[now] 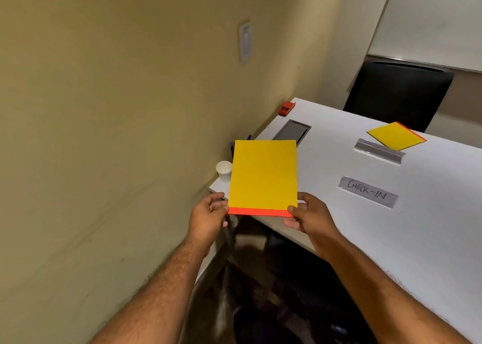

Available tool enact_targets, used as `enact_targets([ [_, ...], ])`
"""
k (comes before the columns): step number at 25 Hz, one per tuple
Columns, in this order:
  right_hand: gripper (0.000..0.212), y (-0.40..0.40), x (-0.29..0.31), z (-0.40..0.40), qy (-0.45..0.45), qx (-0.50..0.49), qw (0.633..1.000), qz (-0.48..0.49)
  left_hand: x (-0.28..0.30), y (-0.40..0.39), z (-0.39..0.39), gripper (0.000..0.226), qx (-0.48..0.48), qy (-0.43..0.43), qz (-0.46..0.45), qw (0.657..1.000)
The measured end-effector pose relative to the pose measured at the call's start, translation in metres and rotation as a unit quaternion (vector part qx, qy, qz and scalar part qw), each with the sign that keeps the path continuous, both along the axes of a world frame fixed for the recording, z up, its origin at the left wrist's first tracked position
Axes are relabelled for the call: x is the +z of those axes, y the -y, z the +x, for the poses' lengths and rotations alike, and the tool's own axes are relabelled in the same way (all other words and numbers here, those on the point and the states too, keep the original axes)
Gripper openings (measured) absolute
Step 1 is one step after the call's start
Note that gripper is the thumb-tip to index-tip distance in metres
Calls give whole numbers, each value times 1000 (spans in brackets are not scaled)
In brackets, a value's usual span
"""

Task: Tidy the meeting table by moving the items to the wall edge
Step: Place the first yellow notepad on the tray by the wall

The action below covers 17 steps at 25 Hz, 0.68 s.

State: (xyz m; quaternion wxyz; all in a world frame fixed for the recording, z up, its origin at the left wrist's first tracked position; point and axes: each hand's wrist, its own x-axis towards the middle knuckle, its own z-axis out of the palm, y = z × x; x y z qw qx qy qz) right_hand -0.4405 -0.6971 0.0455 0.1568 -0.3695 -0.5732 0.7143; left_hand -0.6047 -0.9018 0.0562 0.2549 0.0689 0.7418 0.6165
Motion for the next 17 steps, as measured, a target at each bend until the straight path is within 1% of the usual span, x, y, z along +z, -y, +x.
enact_targets([
  [4,31,-58,-23,-31,0,-65,998,6,-12,-31,-50,31,0,-54,-40,998],
  [8,29,-141,-56,-102,22,-129,991,12,-14,-103,-133,29,-41,-89,-69,993],
  [11,34,-198,-77,-157,52,-156,986,4,-20,-160,-180,21,-101,-100,-113,983],
  [14,34,-242,-86,-203,63,-165,984,-6,-34,-199,-208,20,-157,-126,-150,968],
  [15,34,-256,-89,-221,64,-169,984,-4,-39,-211,-218,21,-165,-134,-157,965],
  [17,34,-276,-94,-258,70,-170,983,-6,-45,-230,-237,24,-161,-115,-150,969],
])
